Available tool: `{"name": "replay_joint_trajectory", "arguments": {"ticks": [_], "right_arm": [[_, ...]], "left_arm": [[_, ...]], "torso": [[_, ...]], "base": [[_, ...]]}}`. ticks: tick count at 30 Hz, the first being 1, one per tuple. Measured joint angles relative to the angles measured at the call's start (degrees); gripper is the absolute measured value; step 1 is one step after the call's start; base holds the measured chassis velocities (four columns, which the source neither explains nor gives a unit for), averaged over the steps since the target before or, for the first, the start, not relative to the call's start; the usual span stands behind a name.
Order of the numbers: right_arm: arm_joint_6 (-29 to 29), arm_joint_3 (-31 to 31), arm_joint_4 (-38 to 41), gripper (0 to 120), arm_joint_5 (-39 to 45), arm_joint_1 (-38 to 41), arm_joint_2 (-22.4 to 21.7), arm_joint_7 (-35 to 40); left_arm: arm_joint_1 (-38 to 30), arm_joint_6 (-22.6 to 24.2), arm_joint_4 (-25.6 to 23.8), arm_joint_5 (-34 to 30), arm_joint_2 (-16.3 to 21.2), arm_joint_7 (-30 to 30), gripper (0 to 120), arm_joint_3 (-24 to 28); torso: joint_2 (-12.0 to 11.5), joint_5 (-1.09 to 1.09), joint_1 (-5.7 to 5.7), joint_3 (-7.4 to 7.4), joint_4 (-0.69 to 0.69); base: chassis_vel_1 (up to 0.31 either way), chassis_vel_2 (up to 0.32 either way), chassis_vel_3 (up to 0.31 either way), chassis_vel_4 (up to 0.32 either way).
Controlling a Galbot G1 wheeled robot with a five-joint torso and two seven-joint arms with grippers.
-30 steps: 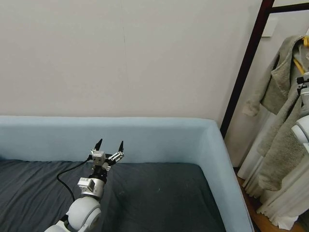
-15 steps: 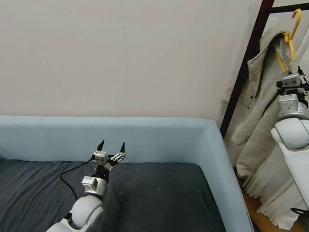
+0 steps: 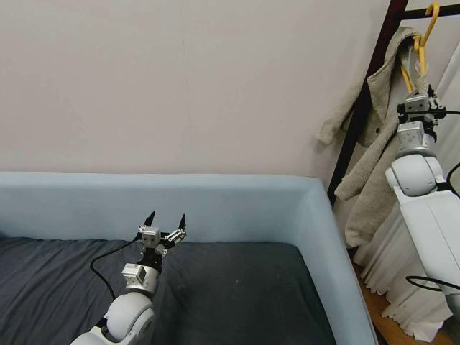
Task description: Pick up the clothes from the sofa and hang them on the clothes hanger.
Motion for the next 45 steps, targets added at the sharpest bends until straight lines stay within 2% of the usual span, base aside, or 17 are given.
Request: {"name": "replay_joint_trajectory", "arguments": {"ticks": [4, 6, 20, 30, 37, 45], "right_arm": [[-4.46, -1.46, -0.28, 9, 4.14, 1.81, -0.06, 0.83], [-4.91, -1.67, -0.66, 9, 4.54, 2.29, -0.07, 0.9], [-2.83, -2.1, -3.69, 9, 2.11, 5.35, 0.89, 1.16], [-2.77, -3.03, -8.88, 9, -0.29, 8.89, 2.32, 1.11], [-5.33, -4.0, -12.6, 9, -1.04, 11.58, 2.96, 0.73], [-8.19, -6.07, -11.08, 9, 2.89, 11.33, 1.93, 1.5]], "left_arm": [[0.75, 0.0, -0.38, 0.29, -0.09, -0.02, 100, -0.45], [0.87, 0.0, -0.44, 0.36, -0.16, -0.03, 100, -0.47], [0.62, -0.02, -0.43, 0.47, -0.25, -0.11, 100, -0.39], [0.74, -0.02, -0.35, 0.52, -0.63, -0.11, 100, -0.31], [1.33, -0.08, -0.69, 0.92, -0.71, -0.29, 100, -0.71], [1.57, -0.12, -0.87, 1.33, -1.28, -0.4, 100, -0.75]], "torso": [[0.0, 0.01, 0.0, 0.0, 0.0], [0.0, 0.01, 0.0, 0.0, 0.0], [0.0, 0.02, 0.0, 0.0, -0.02], [0.0, 0.01, 0.0, 0.0, 0.0], [0.0, 0.0, 0.0, 0.0, 0.01], [0.0, 0.0, 0.0, -0.01, 0.0]], "base": [[0.0, 0.0, 0.0, 0.0], [0.0, 0.0, 0.0, 0.0], [0.0, 0.0, 0.0, 0.0], [0.0, 0.0, 0.0, 0.0], [0.0, 0.0, 0.0, 0.0], [0.0, 0.0, 0.0, 0.0]]}}
